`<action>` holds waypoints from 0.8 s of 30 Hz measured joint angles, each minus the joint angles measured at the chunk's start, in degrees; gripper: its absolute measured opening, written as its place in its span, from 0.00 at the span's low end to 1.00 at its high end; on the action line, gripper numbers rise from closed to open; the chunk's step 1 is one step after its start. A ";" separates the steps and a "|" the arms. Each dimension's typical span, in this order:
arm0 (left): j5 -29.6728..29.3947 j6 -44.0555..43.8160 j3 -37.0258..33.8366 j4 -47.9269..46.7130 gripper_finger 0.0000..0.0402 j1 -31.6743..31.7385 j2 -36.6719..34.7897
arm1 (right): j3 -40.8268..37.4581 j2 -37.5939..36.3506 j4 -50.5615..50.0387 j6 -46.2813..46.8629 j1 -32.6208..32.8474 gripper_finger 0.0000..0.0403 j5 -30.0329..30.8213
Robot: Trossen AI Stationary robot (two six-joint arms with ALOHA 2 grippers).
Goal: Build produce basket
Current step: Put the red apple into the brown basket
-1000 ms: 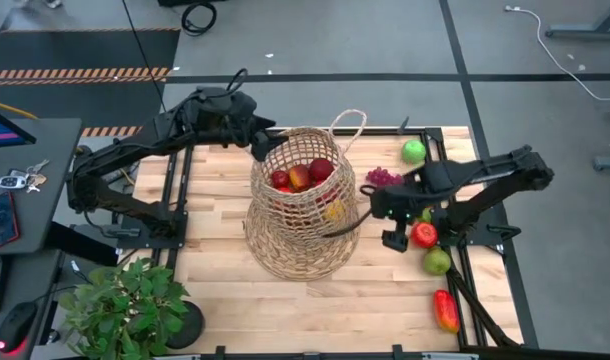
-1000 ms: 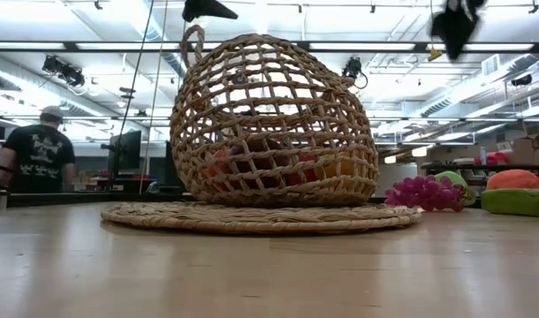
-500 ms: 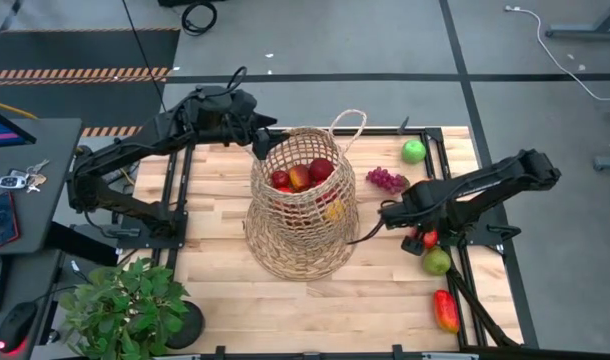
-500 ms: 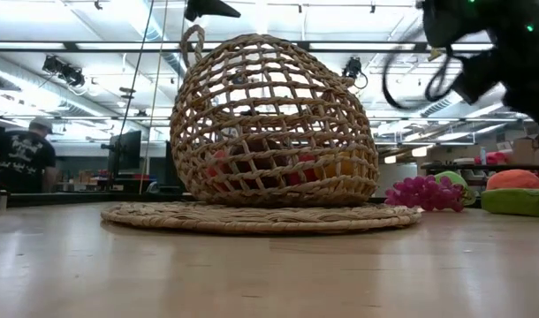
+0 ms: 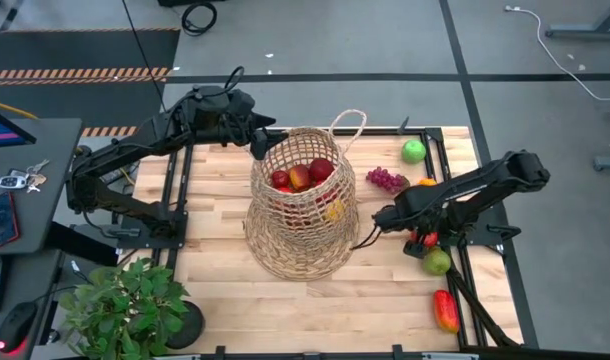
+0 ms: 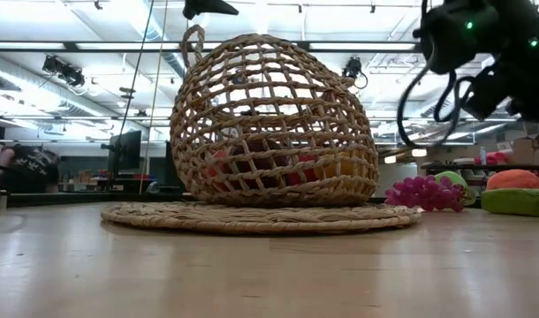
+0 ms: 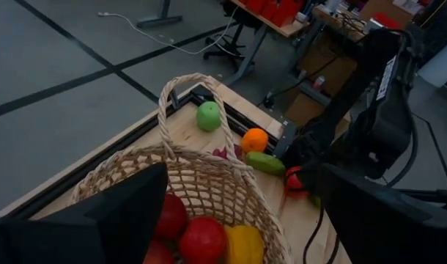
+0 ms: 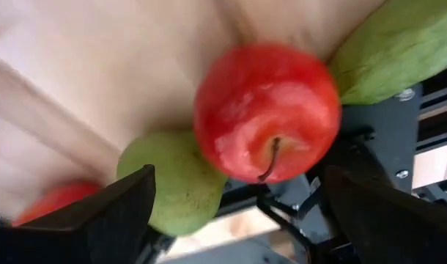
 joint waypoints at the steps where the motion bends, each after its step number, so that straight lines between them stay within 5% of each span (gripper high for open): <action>1: 0.00 0.02 0.00 0.00 0.89 0.00 0.01 | 0.11 1.11 -0.31 -1.44 0.00 0.99 -0.49; 24: 1.24 -0.04 0.00 -0.02 0.89 0.00 0.01 | 0.11 22.64 1.37 -20.37 -0.11 0.99 2.56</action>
